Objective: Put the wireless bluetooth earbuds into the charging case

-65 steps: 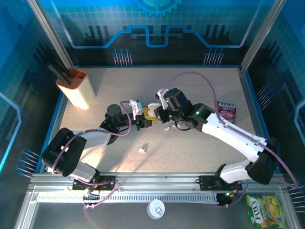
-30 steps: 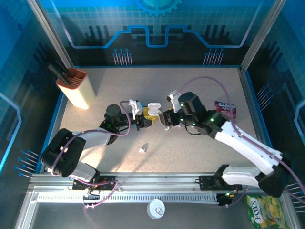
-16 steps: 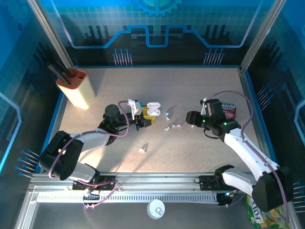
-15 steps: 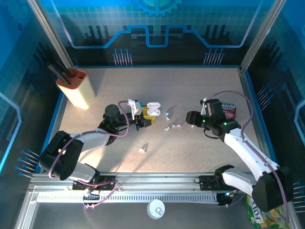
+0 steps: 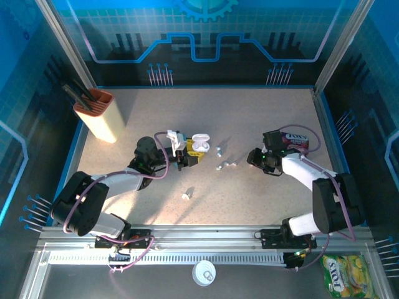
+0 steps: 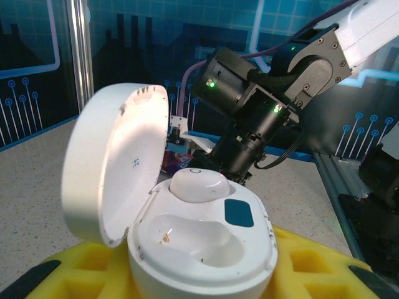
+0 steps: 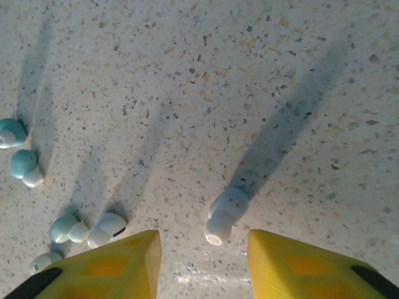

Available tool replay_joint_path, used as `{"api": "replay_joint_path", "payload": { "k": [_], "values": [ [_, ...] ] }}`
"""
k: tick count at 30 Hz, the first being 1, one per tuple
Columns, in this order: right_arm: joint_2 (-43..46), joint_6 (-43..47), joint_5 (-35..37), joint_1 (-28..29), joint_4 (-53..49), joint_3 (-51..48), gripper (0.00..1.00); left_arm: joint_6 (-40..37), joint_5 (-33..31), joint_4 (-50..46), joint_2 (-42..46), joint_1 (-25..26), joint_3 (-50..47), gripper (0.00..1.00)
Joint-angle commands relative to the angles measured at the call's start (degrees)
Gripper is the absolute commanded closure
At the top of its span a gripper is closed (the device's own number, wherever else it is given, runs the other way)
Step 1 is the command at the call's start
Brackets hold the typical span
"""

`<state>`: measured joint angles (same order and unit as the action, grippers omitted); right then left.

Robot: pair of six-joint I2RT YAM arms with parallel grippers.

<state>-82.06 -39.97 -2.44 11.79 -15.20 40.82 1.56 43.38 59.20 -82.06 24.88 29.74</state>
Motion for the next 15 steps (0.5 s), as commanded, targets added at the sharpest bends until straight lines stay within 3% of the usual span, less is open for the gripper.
{"api": "replay_joint_path", "payload": {
  "k": [1,15],
  "values": [
    [-2.26,-1.25,-1.43,-1.11,2.79,-0.92,0.62,0.17,0.55,1.41,0.98,-0.42,-0.82,0.62],
    [-2.41,-1.19,-0.68,-3.15,1.96,-2.32,0.69,0.63,0.66,1.27,1.64,-0.38,-0.99,0.62]
  ]
}}
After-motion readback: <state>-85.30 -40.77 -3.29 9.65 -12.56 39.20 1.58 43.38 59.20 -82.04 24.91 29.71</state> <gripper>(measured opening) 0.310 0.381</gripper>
